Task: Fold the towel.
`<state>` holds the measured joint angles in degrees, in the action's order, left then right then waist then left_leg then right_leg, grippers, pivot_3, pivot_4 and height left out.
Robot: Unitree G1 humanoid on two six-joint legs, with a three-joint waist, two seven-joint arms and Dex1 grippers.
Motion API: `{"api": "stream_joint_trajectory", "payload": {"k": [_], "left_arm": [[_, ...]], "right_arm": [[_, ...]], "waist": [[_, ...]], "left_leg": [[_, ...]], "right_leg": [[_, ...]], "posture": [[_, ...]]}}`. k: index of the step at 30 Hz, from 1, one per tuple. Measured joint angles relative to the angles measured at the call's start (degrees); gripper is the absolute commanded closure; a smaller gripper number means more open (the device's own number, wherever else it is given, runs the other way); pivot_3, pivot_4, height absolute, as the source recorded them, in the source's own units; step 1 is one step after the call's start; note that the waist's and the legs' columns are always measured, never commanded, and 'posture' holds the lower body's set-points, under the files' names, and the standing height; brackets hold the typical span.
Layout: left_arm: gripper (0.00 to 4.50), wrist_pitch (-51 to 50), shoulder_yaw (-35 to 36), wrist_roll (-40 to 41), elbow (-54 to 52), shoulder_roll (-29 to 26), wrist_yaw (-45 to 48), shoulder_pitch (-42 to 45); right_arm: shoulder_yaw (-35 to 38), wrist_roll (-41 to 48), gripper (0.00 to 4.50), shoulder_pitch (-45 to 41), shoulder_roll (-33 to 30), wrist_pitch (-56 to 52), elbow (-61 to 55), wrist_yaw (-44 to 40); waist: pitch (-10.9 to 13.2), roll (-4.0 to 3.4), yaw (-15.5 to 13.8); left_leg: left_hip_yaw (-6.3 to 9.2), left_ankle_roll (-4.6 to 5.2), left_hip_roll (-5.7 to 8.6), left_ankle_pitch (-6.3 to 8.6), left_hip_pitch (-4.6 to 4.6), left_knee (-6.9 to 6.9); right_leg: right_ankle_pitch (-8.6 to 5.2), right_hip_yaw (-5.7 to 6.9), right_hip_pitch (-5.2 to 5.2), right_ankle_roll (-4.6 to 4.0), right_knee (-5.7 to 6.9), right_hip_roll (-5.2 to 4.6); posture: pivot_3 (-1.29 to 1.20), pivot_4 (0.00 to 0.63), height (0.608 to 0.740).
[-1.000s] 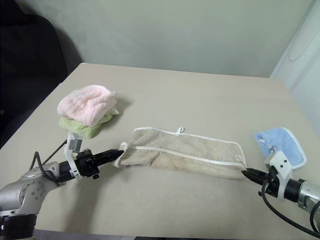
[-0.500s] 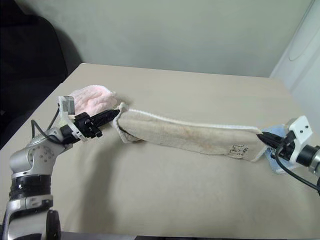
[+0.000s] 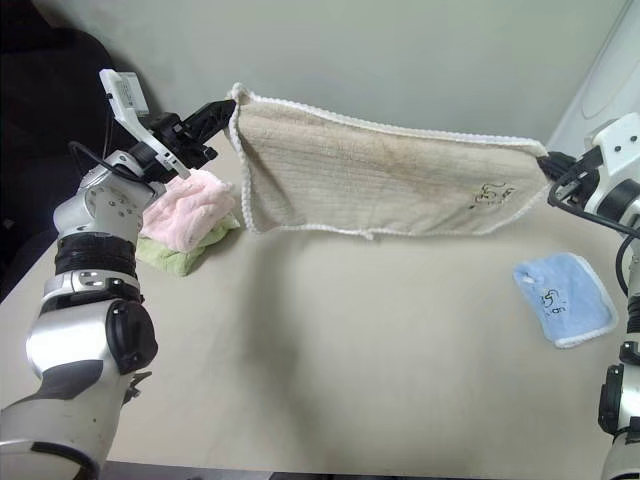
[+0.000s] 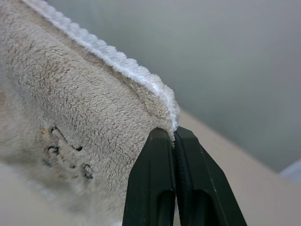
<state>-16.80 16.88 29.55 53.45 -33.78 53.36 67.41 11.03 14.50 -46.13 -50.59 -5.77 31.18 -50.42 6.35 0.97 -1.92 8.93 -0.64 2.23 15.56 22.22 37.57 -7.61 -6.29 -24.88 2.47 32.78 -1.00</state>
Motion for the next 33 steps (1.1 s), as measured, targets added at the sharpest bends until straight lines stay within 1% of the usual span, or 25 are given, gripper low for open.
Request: {"api": "stream_joint_trajectory", "payload": {"k": [2,5,8,10,11,14,16,17,20,23,24,25,28,32,33], "left_arm": [[4.5,0.4,-0.3,-0.4,0.8,-0.6,3.0,-1.3],[4.5,-0.3,-0.5,-0.4,-2.2,-1.6,7.7,-7.3],[4.5,-5.8,-0.7,1.4,-13.9,-2.8,11.1,-19.7],[4.5,-10.2,-0.6,3.7,-24.8,-3.3,11.6,-29.0],[4.5,-12.4,-0.6,5.0,-29.0,-3.7,11.6,-32.5],[4.5,-17.4,-0.6,7.8,-43.0,-6.0,12.4,-42.6],[4.5,-19.1,-0.9,8.9,-50.4,-7.9,12.8,-48.3],[4.5,-19.6,-1.4,8.8,-52.4,-8.5,12.9,-50.2],[4.5,-19.0,-4.7,6.2,-54.5,-9.3,12.8,-54.9],[4.5,-16.8,-8.0,2.4,-54.5,-9.5,12.8,-56.0],[4.5,-15.9,-9.1,1.5,-54.5,-10.0,12.9,-56.0],[4.5,-15.0,-9.8,0.6,-54.6,-10.4,13.3,-56.0],[4.5,-12.8,-11.6,-1.5,-54.8,-11.6,14.1,-56.4],[4.5,-12.0,-12.6,-2.3,-54.8,-12.0,15.1,-56.5],[4.27,-12.0,-12.7,-2.3,-54.8,-12.1,15.3,-56.5]], "right_arm": [[0.6,0.9,4.46,3.3,-0.5,0.0,-2.2,-1.4],[2.6,4.0,4.46,14.5,-0.8,-2.1,-9.8,-4.2],[6.5,8.0,4.46,31.0,-0.9,-7.1,-21.1,-6.6],[9.5,10.0,4.46,40.4,-0.9,-10.1,-27.5,-7.4],[10.8,10.5,4.46,43.2,-0.9,-11.3,-29.3,-7.5],[14.5,11.2,4.46,49.6,-1.1,-14.1,-33.9,-7.5],[15.4,11.2,4.46,52.5,-1.1,-15.0,-36.3,-7.2],[15.4,11.2,4.46,53.3,-0.8,-15.3,-36.7,-7.0],[14.4,10.9,4.46,53.8,1.0,-15.5,-37.6,-5.6],[12.5,10.2,4.46,52.6,1.8,-15.6,-37.6,-4.4],[12.2,10.0,4.46,52.0,2.0,-15.6,-37.6,-4.0],[11.9,10.0,4.46,51.7,2.1,-15.6,-37.6,-3.7],[10.9,9.8,4.46,50.9,2.3,-15.5,-37.6,-3.2],[10.4,9.4,4.46,50.7,3.0,-15.5,-37.6,-2.3],[10.3,9.3,4.49,50.7,3.2,-15.5,-37.6,-2.2]], "waist": [[0.0,0.03,-0.1],[0.0,0.01,-0.4],[0.0,0.03,-0.6],[0.0,0.05,-0.5],[0.0,0.08,-0.4],[0.1,0.12,0.1],[0.1,0.11,0.4],[0.1,0.1,0.4],[0.1,0.03,0.5],[0.1,0.05,0.4],[0.0,0.05,0.4],[0.0,0.04,0.4],[-0.2,0.0,0.4],[-0.2,-0.03,0.4],[-0.2,-0.04,0.4]], "left_leg": [[0.02,-0.13,-0.02,-0.08,0.01,-0.12],[-0.02,-0.18,0.0,-0.14,-0.04,-0.16],[-0.11,-0.12,0.05,-0.15,0.02,-0.08],[-0.16,-0.26,0.06,-0.03,0.14,0.04],[-0.16,-0.72,0.06,0.25,0.18,0.2],[-0.15,-0.8,0.01,0.31,0.27,0.51],[-0.15,-0.82,-0.02,0.35,0.27,0.5],[-0.15,-0.81,-0.01,0.36,0.26,0.52],[-0.22,-0.74,0.03,0.4,0.3,0.52],[-0.19,-0.72,0.02,0.43,0.42,0.52],[-0.19,-0.72,0.03,0.44,0.44,0.49],[-0.2,-0.71,0.03,0.49,0.4,0.46],[-0.18,-0.71,0.02,0.68,0.24,0.37],[-0.13,-0.73,0.01,0.7,0.28,0.38],[-0.13,-0.73,0.01,0.7,0.3,0.39]], "right_leg": [[-0.02,0.07,0.02,0.05,-0.09,-0.01],[-0.06,0.08,0.12,0.09,-0.17,-0.03],[-0.09,0.04,0.16,0.06,-0.2,-0.05],[-0.22,-0.01,0.12,0.2,-0.19,-0.05],[-0.49,-0.02,0.09,0.49,-0.12,-0.04],[-1.06,-0.06,0.03,0.49,0.06,0.04],[-1.66,-0.1,0.0,0.47,0.07,0.04],[-1.72,-0.11,0.01,0.51,0.08,0.04],[-1.73,-0.17,-0.09,0.51,0.13,-0.06],[-1.6,-0.15,-0.24,0.33,0.27,-0.08],[-1.24,-0.14,-0.27,-0.22,0.32,-0.08],[-0.95,-0.12,-0.27,-0.48,0.32,-0.08],[-0.78,-0.1,-0.19,-0.48,0.33,-0.07],[-0.86,-0.08,-0.24,-0.35,0.37,-0.05],[-0.87,-0.08,-0.26,-0.33,0.37,-0.05]], "posture": [[0.0,0.15,0.74],[0.0,0.15,0.74],[0.0,0.15,0.74],[0.0,0.15,0.74],[0.0,0.15,0.74],[0.0,0.15,0.74],[0.0,0.15,0.74],[0.0,0.15,0.74],[0.0,0.15,0.74],[0.0,0.15,0.74],[0.0,0.15,0.74],[0.0,0.15,0.74],[0.0,0.15,0.74],[0.0,0.15,0.74],[0.0,0.15,0.74]]}}
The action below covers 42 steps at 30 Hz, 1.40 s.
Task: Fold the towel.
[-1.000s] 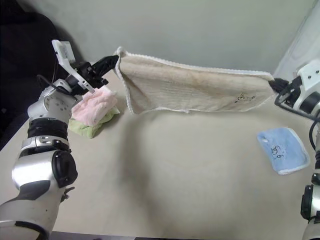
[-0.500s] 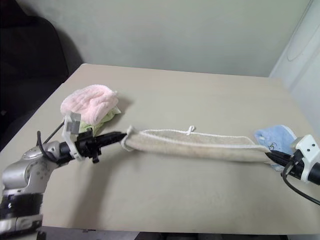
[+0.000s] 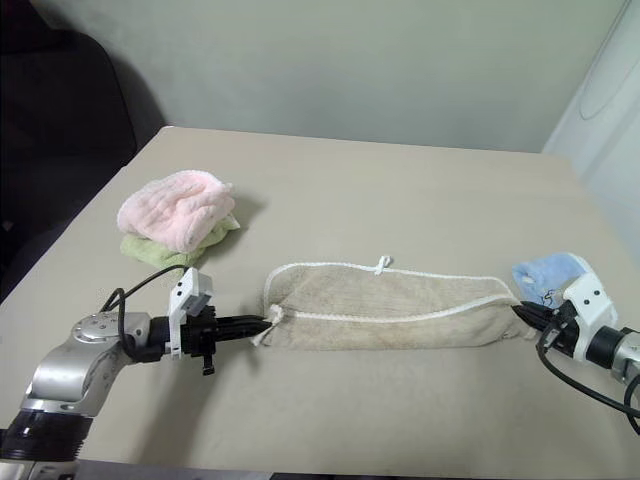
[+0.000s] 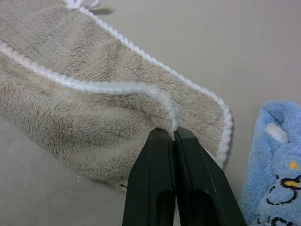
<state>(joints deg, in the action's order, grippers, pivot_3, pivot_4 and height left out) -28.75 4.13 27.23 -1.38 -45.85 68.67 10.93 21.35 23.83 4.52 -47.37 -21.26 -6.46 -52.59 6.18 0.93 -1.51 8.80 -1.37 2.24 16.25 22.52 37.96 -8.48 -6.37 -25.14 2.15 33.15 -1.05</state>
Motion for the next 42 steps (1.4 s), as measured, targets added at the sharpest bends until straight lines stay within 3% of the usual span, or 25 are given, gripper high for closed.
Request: {"api": "stream_joint_trajectory", "payload": {"k": [2,6,16,42], "left_arm": [[3.79,-0.1,-0.2,0.1,0.0,-0.5,0.5,0.0],[2.41,0.1,-0.2,-0.2,0.6,-1.8,1.3,0.3],[2.41,-0.6,4.9,1.9,0.2,-4.9,1.3,0.4],[2.41,-6.0,2.1,1.7,-7.7,-5.0,-3.9,-1.6]], "right_arm": [[-0.1,-0.2,4.5,0.0,0.1,0.0,-0.1,0.2],[-0.1,-0.4,4.5,0.0,0.4,0.0,-0.4,0.6],[-0.1,-0.5,4.5,0.5,1.7,0.0,-1.0,1.4],[-2.4,-0.6,4.5,-0.7,4.2,0.0,-1.0,3.1]], "waist": [[0.0,-0.04,0.0],[0.0,-0.07,0.1],[0.1,-0.08,0.1],[0.1,-0.09,0.1]], "left_leg": [[-0.01,-0.01,0.0,0.0,0.0,0.0],[0.0,-0.03,-0.01,0.01,0.0,0.0],[-0.01,-0.04,0.0,0.02,0.03,0.01],[-0.01,-0.08,-0.01,0.04,0.02,0.01]], "right_leg": [[-0.02,0.0,-0.01,0.04,0.0,0.0],[-0.03,0.0,-0.03,0.05,0.01,0.0],[-0.03,-0.03,-0.07,0.04,0.03,0.0],[0.02,-0.02,-0.11,-0.05,0.05,0.01]], "posture": [[0.0,0.15,0.74],[0.0,0.15,0.74],[0.0,0.15,0.74],[0.0,0.15,0.74]]}}
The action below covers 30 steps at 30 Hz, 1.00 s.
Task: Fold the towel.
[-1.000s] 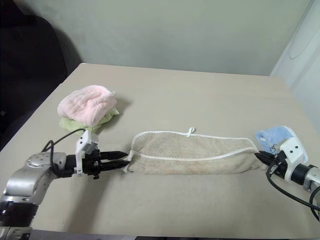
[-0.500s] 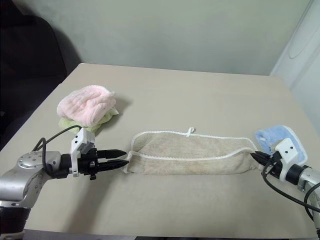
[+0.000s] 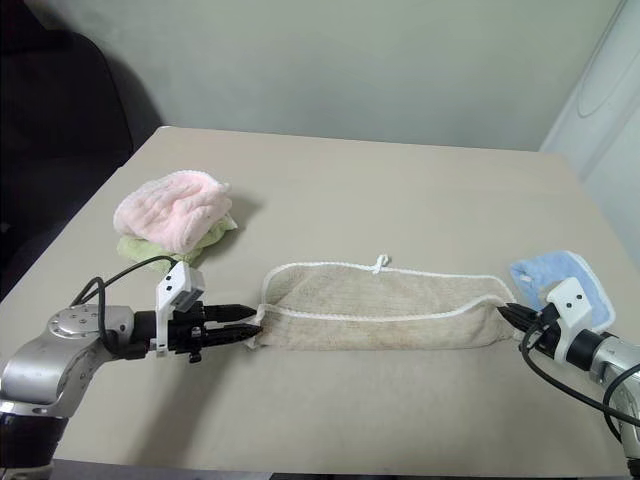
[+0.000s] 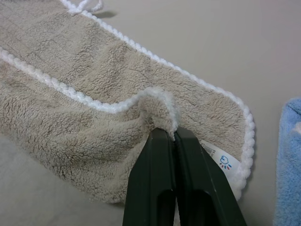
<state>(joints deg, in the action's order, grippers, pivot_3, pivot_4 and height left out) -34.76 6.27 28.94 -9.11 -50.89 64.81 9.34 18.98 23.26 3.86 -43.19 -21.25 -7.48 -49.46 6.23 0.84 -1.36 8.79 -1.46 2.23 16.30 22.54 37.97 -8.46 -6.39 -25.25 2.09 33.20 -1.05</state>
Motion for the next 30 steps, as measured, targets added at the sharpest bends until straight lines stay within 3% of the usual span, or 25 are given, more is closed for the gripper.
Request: {"api": "stream_joint_trajectory", "payload": {"k": [6,15,30], "left_arm": [[2.41,-0.8,0.1,0.6,-0.2,-0.8,-0.3,0.0],[2.41,1.8,-2.9,-6.6,2.7,-1.1,-3.6,0.4],[2.41,4.7,0.3,-5.5,6.6,-2.2,-2.5,0.7]], "right_arm": [[-0.2,0.0,4.5,0.1,0.5,0.0,0.0,0.5],[-0.6,0.0,4.5,0.1,0.9,0.2,0.0,0.7],[-1.4,-0.1,4.5,-0.1,0.9,0.3,0.0,0.8]], "waist": [[0.0,0.0,0.0],[0.0,-0.01,0.0],[0.0,-0.01,0.0]], "left_leg": [[0.0,-0.01,-0.01,0.01,-0.02,-0.01],[0.0,-0.02,-0.01,0.01,-0.02,0.0],[0.02,-0.03,-0.01,0.02,-0.01,-0.01]], "right_leg": [[-0.01,0.01,0.0,0.02,0.02,0.0],[0.0,0.01,-0.02,0.0,0.02,0.0],[0.06,0.0,-0.04,-0.1,0.03,0.0]], "posture": [[0.0,0.15,0.74],[0.0,0.15,0.74],[0.0,0.15,0.74]]}}
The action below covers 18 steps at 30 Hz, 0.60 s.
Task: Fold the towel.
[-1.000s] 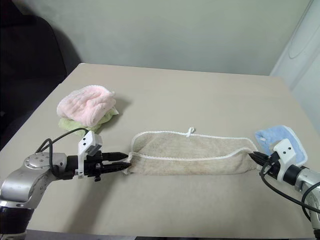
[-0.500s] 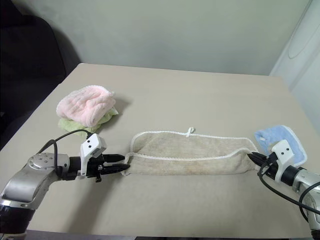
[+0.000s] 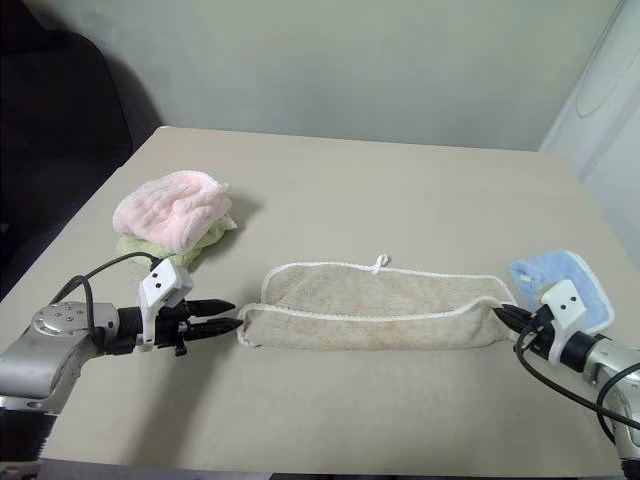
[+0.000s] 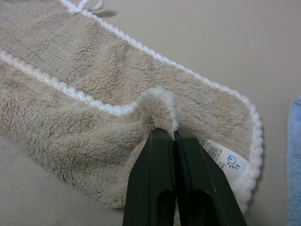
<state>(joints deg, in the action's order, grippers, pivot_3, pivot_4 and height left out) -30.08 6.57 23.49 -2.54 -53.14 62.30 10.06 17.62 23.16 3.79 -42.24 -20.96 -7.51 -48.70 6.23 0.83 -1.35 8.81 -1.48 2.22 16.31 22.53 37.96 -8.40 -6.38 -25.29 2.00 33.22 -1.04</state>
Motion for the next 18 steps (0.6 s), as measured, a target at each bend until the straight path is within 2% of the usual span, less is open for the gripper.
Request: {"api": "stream_joint_trajectory", "payload": {"k": [12,15,18], "left_arm": [[2.41,-3.0,-0.1,3.4,-2.3,0.0,1.4,-0.5],[2.98,-3.4,-0.5,3.3,-2.3,-0.1,1.3,-0.5],[3.97,-3.6,-0.5,3.5,-2.3,-0.1,1.3,-0.3]], "right_arm": [[-0.2,0.0,4.5,0.0,0.0,0.0,0.0,0.4],[-0.2,0.0,4.5,0.1,0.0,0.0,0.0,0.5],[-0.2,0.0,4.5,0.1,0.1,0.0,0.0,0.5]], "waist": [[0.0,0.0,0.0],[0.0,0.0,0.0],[0.0,0.0,0.0]], "left_leg": [[0.0,0.0,0.0,0.0,0.0,0.0],[0.0,0.0,0.0,0.0,0.0,0.0],[0.0,-0.01,0.0,0.0,0.0,0.0]], "right_leg": [[0.0,0.0,0.0,0.0,0.0,0.0],[0.0,0.0,0.0,0.0,0.0,0.0],[0.0,0.0,0.0,0.0,0.0,0.0]], "posture": [[0.0,0.15,0.74],[0.0,0.15,0.74],[0.0,0.15,0.74]]}}
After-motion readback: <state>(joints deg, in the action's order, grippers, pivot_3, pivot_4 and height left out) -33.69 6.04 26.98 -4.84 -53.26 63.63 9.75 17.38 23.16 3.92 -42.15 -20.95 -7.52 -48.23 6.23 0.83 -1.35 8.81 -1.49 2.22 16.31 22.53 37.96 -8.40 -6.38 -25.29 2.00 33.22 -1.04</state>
